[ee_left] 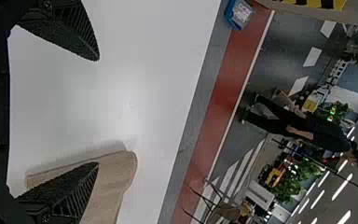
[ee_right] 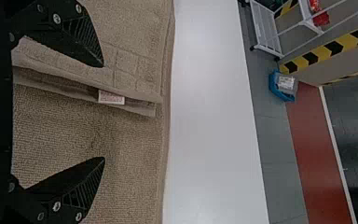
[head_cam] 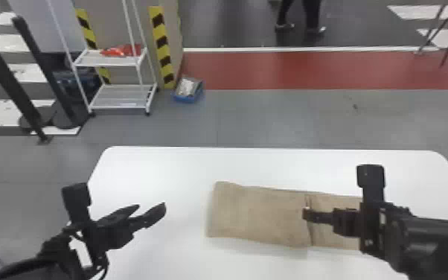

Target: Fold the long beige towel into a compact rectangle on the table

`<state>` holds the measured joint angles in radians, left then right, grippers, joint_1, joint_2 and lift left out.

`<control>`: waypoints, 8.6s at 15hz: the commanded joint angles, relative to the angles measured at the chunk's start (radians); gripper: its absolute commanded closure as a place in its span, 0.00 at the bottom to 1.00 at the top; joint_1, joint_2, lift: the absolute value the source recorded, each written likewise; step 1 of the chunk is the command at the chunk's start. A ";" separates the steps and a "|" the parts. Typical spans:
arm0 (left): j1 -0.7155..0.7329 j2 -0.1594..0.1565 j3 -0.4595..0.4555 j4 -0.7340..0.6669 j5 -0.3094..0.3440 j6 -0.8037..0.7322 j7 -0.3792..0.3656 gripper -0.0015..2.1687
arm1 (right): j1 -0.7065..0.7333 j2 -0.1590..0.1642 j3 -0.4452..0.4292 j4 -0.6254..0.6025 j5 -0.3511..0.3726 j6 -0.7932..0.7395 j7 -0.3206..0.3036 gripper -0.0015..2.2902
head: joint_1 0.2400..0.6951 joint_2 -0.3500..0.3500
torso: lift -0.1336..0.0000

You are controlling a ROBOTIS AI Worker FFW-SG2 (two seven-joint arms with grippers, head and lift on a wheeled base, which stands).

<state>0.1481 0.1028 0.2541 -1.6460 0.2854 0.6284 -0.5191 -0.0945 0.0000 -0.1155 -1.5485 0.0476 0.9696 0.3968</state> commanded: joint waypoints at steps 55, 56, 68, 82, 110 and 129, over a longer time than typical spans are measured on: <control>0.001 0.026 -0.018 0.035 0.000 -0.031 -0.050 0.07 | 0.009 0.001 -0.092 0.044 -0.172 -0.065 -0.027 0.54 | 1.00 0.58 | 1.00; 0.001 0.026 -0.018 0.037 -0.003 -0.031 -0.045 0.07 | 0.018 0.001 -0.078 -0.007 -0.181 -0.041 -0.029 0.54 | 1.00 0.57 | 1.00; 0.019 0.023 -0.021 0.032 0.000 -0.031 -0.047 0.07 | 0.056 0.001 -0.055 -0.120 -0.236 -0.007 -0.022 0.54 | 1.00 0.55 | 1.00; 0.033 0.023 -0.027 0.029 0.000 -0.034 -0.052 0.07 | 0.130 0.001 -0.121 -0.246 -0.327 0.064 -0.016 0.54 | 1.00 0.53 | 1.00; 0.062 0.026 -0.085 0.032 -0.014 -0.068 -0.056 0.07 | 0.121 -0.018 -0.365 -0.097 -0.371 0.085 0.019 0.54 | 1.00 0.34 | 1.00; 0.091 0.028 -0.087 0.031 -0.019 -0.101 -0.056 0.08 | 0.007 -0.132 -0.449 0.048 -0.416 0.183 0.137 0.54 | 1.00 0.22 | 1.00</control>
<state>0.2382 0.1291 0.1654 -1.6172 0.2669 0.5312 -0.5744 -0.0843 -0.1341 -0.5809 -1.4631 -0.3411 1.1300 0.5354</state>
